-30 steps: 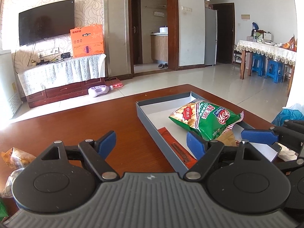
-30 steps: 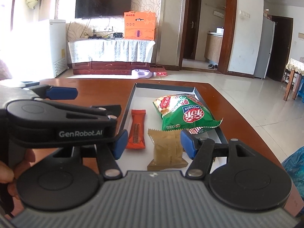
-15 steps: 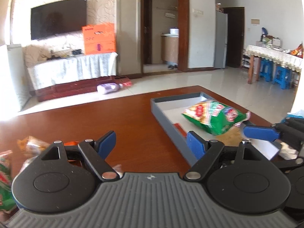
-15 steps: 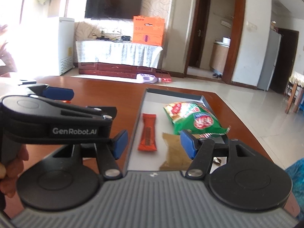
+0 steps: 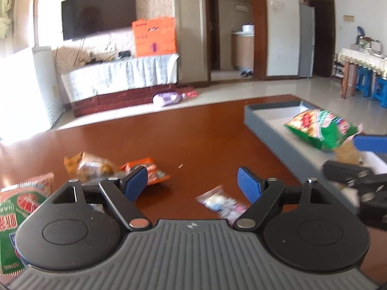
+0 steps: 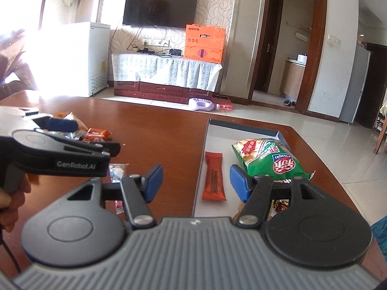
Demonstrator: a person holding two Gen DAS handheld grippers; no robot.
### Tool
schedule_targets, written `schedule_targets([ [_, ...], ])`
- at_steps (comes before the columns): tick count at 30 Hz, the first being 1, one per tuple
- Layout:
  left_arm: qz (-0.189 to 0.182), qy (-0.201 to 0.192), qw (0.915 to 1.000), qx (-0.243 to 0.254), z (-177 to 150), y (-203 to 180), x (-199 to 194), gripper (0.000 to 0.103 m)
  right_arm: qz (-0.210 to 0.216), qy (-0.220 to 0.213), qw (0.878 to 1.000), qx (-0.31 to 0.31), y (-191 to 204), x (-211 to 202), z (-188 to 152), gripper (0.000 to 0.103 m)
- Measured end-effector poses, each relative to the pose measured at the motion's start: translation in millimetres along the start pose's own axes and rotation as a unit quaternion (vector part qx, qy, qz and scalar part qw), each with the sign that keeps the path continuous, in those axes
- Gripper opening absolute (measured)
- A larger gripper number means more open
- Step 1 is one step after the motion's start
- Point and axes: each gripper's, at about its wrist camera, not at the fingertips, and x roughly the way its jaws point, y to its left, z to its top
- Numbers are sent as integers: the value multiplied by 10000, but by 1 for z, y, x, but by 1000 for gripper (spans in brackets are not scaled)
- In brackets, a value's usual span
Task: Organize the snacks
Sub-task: 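Withdraw both tools from the box back toward the remaining snacks, then grasp the orange sesame biscuit packet with the left tool while the right tool grasps the pink candy packet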
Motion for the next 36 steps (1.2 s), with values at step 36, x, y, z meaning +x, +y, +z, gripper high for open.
schedule_targets([
  [36,435,363,9955,-759,-17,77,34,86,1003,831,9900,-543,63,49,0,63],
])
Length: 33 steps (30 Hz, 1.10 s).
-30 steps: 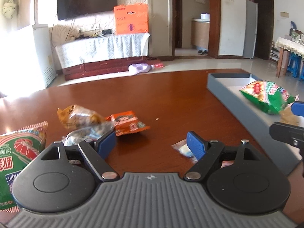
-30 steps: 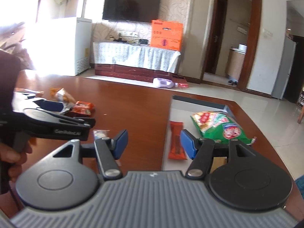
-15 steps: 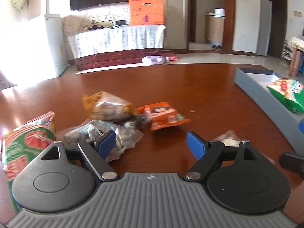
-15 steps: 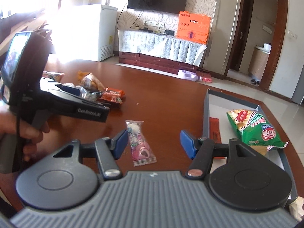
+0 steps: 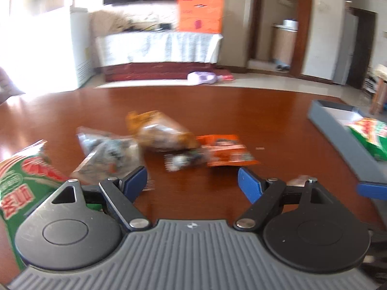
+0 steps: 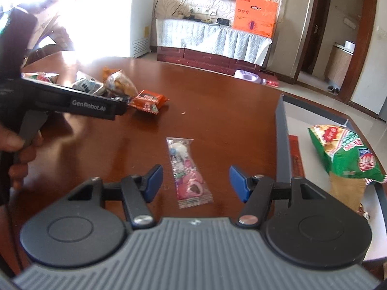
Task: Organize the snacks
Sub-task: 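Grasp the orange sesame biscuit packet with the left tool while the right tool grasps the pink candy packet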
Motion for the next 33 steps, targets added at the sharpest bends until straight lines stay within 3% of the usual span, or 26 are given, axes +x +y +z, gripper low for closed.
schedule_targets([
  [5,-253,-30,9990,375,3,-31,11,86,-36,73,10000,-17,0,2,-1,63],
  [9,-234,-10,9982,545,5,-48,27,86,-105,63,9999,71,-9,-2,-4,63],
  [15,-266,97,9986,440,21,-55,55,86,-61,34,9994,350,-21,-3,-3,63],
  [27,-277,206,9991,243,38,-76,86,84,-7,-24,9998,218,-13,-6,-1,63],
  [33,-585,441,9973,37,48,-63,102,82,28,-15,9998,187,-9,-3,0,63],
])
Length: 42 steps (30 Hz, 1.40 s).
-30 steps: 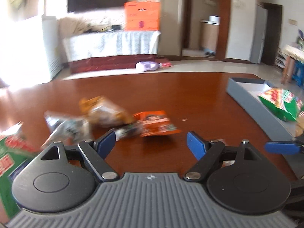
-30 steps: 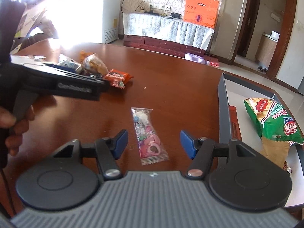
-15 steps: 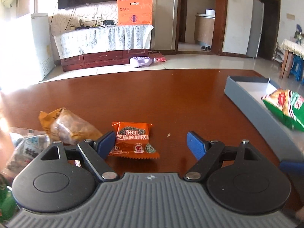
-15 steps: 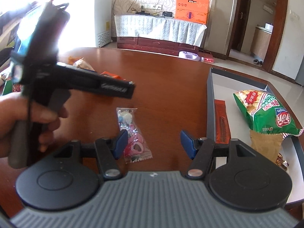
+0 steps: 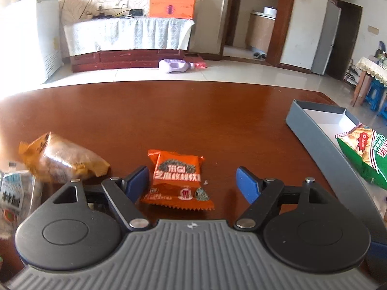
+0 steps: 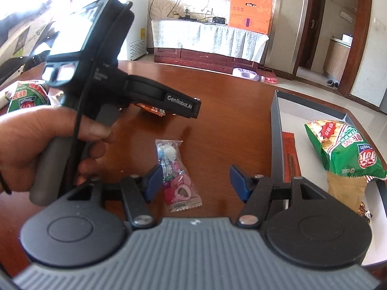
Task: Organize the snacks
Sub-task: 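Grasp the orange sesame biscuit packet with the left tool while the right tool grasps the pink candy packet, then carry the biscuit packet with the left tool while the right tool carries the pink candy toward the grey box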
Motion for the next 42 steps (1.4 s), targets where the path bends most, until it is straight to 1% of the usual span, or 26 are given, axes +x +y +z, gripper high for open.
schedule_targets([
  [2,-26,41,9997,253,2,-7,4,79,6,8,10000,3,-1,2,0,63],
  [4,-40,22,9987,500,1,-13,5,63,6,-5,10000,20,-2,3,1,63],
  [5,-20,16,9982,593,1,-16,6,62,12,-6,10000,39,-3,4,2,63],
  [6,-8,6,9980,632,-4,-20,5,62,15,4,10000,58,-3,6,2,63],
  [10,-77,3,9979,637,-10,-19,2,62,14,134,9999,37,-1,16,3,63],
  [14,-123,-4,9975,696,-11,-20,2,62,86,122,9998,115,-1,22,5,63],
  [16,-153,-10,9975,692,-11,-19,2,59,170,141,9995,222,-3,22,6,62],
  [21,-228,-31,9970,734,-14,-20,0,58,261,170,9992,253,-4,21,6,59],
  [23,-225,-33,9969,758,-14,-20,0,58,327,188,9989,295,-5,21,7,61],
  [24,-188,-27,9970,744,-14,-20,0,60,334,173,9989,279,-3,21,6,64],
  [27,-196,-25,9972,725,-13,-19,1,60,349,150,9990,239,-2,22,8,63],
  [28,-205,-31,9972,717,-13,-18,1,58,379,153,9988,256,-2,21,8,60],
  [30,-219,-46,9973,695,-14,-17,0,56,423,159,9987,246,-3,19,9,32],
  [32,-246,-65,9975,658,-14,-16,-1,51,420,182,9987,215,-2,19,9,30],
  [33,-234,-82,9977,626,-15,-14,-2,44,439,194,9986,241,-5,19,9,29],
  [38,-307,-95,9978,579,-16,-10,-7,43,443,224,9984,255,-3,18,11,24],
  [40,-280,-96,9979,571,-17,-9,-9,43,423,229,9985,258,-2,18,12,23],
  [42,-232,-97,9982,540,-18,-7,-11,43,409,227,9986,261,-3,20,16,19],
])
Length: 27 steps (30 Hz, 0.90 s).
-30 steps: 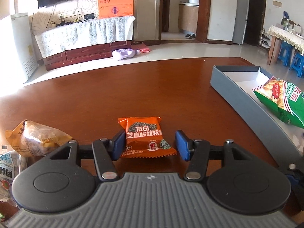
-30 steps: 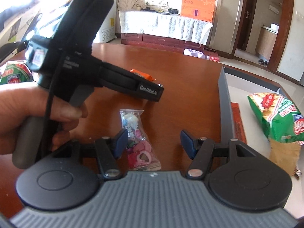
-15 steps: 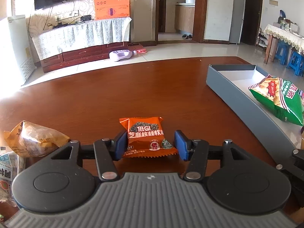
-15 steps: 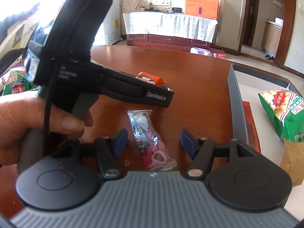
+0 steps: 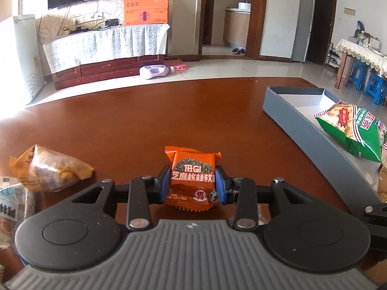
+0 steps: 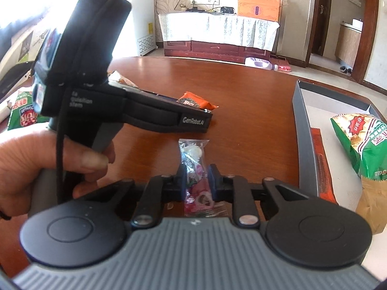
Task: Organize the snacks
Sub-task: 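Carry the biscuit packet with the left tool while the right tool carries the pink candy toward the grey box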
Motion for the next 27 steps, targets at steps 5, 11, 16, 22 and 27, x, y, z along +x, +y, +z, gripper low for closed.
schedule_targets([
  [5,48,18,10000,-51,-9,9,-15,43,-17,-20,10000,37,0,-2,0,16],
  [11,124,54,9999,-91,-21,23,-35,42,-4,-159,9998,103,0,-8,0,13],
  [16,204,69,9998,21,-29,28,-48,43,-73,-4,9999,-72,5,-3,-4,16],
  [22,186,65,9998,-2,-31,29,-49,45,-170,-92,9998,-92,9,4,-2,65],
  [27,173,67,9998,5,-31,28,-49,47,-258,3,9996,-141,13,15,-3,64],
])
